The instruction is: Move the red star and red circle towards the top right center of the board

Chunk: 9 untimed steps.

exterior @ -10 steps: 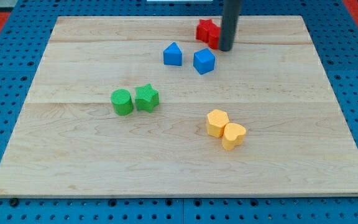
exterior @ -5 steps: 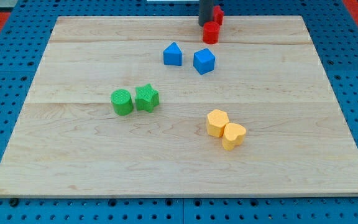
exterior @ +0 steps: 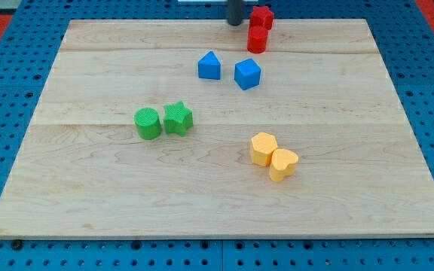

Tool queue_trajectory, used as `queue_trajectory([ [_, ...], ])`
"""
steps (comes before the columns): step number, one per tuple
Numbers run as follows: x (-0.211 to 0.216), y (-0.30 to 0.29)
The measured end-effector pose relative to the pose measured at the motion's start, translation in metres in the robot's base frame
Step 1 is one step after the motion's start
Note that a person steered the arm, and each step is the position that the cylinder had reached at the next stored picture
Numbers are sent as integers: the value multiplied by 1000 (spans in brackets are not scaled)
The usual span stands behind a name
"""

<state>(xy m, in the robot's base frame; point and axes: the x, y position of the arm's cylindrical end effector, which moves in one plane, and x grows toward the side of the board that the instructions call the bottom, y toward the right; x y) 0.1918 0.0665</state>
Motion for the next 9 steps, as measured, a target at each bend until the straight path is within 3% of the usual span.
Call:
queue_trajectory([
  [3,75,78],
  [5,91,-100],
  [6,51,-79],
  [7,39,-40],
  [9,64,3],
])
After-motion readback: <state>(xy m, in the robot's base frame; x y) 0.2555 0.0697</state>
